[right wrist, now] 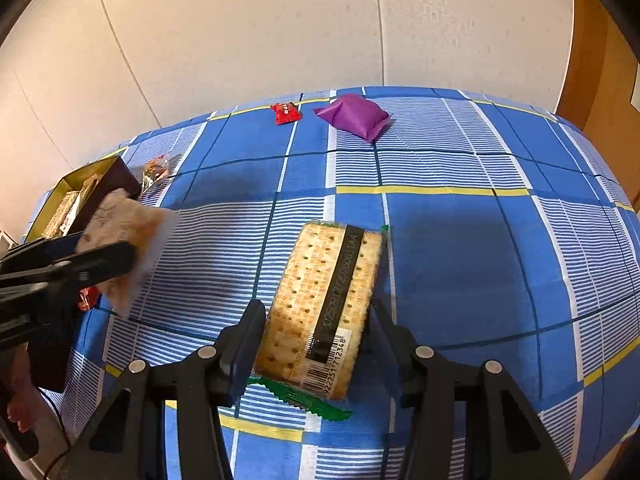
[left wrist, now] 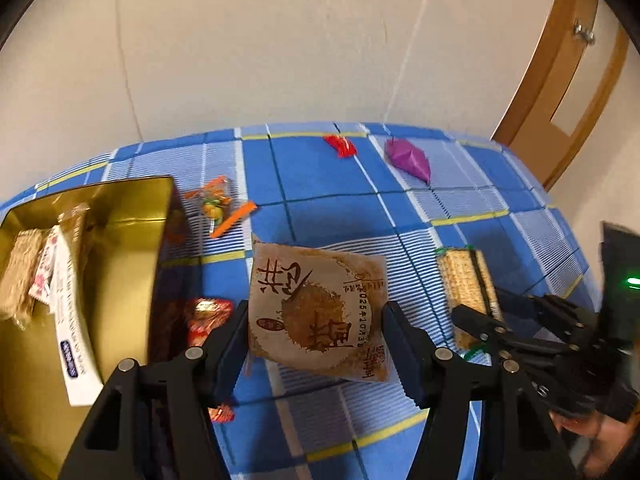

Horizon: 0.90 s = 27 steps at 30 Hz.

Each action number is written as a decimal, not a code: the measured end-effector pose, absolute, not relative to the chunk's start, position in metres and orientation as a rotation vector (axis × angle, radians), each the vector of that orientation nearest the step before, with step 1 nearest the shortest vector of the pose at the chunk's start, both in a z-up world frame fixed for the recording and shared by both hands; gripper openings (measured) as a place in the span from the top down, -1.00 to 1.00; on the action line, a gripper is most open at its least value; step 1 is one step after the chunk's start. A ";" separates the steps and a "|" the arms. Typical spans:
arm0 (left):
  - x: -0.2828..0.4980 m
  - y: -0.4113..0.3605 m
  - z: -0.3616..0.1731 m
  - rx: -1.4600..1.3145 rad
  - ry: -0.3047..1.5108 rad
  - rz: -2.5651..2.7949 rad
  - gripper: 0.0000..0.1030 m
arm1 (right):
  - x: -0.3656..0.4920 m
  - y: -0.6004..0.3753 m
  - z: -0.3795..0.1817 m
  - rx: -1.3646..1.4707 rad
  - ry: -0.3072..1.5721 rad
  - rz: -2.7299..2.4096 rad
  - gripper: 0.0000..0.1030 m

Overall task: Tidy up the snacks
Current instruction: 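Close the left gripper on the round-cake pack and lift it, then carry the round-cake pack into the tray and open the left gripper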

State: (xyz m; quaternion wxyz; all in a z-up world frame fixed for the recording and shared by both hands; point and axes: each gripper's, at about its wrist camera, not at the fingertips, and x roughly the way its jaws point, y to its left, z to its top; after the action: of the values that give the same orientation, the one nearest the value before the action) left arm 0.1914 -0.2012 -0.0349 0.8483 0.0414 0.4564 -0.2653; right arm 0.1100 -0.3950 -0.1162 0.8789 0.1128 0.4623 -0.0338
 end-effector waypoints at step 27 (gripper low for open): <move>0.194 -0.004 -0.026 -0.184 0.887 -0.267 -0.26 | 0.114 -0.385 -0.116 0.151 0.970 -0.101 -0.03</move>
State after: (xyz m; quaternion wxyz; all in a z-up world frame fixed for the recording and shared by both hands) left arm 0.1938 -0.0038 -0.0259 0.8906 -0.0886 0.4271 -0.1288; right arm 0.1143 -0.3849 -0.1160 0.8806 0.0724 0.4658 -0.0486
